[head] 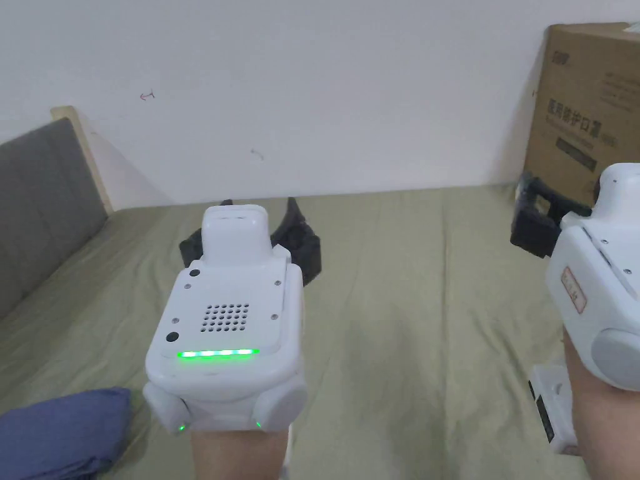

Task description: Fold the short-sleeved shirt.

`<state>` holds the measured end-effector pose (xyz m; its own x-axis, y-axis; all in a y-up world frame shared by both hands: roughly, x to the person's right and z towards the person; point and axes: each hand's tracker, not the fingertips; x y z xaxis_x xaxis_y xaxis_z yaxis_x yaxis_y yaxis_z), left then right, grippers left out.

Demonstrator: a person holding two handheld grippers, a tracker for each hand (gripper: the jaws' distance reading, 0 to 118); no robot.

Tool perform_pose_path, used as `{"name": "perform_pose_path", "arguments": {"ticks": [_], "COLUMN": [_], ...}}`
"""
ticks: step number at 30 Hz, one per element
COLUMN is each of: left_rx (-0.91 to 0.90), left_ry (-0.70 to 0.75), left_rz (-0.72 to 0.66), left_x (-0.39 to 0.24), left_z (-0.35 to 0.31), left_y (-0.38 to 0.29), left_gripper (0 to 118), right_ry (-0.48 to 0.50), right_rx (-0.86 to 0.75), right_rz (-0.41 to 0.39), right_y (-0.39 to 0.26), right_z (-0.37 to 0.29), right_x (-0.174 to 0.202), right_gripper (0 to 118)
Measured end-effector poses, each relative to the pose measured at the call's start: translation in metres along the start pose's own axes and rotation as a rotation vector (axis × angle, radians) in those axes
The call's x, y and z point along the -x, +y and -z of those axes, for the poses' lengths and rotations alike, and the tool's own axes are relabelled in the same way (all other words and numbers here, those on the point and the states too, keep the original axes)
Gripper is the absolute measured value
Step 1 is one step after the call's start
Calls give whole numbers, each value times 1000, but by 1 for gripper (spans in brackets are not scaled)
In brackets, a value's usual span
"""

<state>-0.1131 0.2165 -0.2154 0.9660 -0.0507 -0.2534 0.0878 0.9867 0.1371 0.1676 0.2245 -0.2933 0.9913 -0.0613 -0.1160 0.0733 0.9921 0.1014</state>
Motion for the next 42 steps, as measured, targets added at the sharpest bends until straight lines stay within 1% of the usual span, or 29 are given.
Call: {"name": "perform_pose_path", "arguments": {"ticks": [1,2,4,5,7,11,17,22,27,28,30,35,37,40,42], "left_rx": [18,8,-25,-28,-30,-8,33,55,90,99,131,128,144,165,160], "left_ry": [-14,-15,-13,-14,-36,-49,-64,-81,-105,-95,-20,-78,-72,-27,-36], "left_rz": [3,10,41,45,31,6,-9,-54,-100,-110,-109,-180,-168,-93,-82], "left_x": [0,0,-3,-4,-3,-3,-2,2,9,9,8,17,15,6,3], "left_z": [5,2,-3,-4,-6,-7,-5,-5,-3,-2,-1,2,5,8,8], "left_y": [0,0,4,7,10,14,18,19,22,22,23,23,24,24,23], "left_gripper": [107,109,109,109,109,113,113,113,112,112,112,112,112,112,112], "right_ry": [6,12,23,24,31,54,85,104,106,110,108,104,107,111,114], "right_rx": [-8,-16,-16,-14,-7,2,10,16,35,43,55,75,81,88,91], "right_rz": [6,8,-11,-21,-41,-54,-62,-76,-68,-64,-58,-62,-68,-74,-71], "right_y": [1,2,4,4,6,10,11,13,14,13,12,9,8,7,7], "right_z": [-4,-8,-11,-12,-18,-24,-30,-32,-32,-31,-29,-26,-25,-24,-23], "right_x": [-2,-1,0,2,9,17,25,28,28,28,27,26,26,27,27], "right_gripper": [95,104,117,118,118,118,118,118,118,118,118,118,118,118,118]}}
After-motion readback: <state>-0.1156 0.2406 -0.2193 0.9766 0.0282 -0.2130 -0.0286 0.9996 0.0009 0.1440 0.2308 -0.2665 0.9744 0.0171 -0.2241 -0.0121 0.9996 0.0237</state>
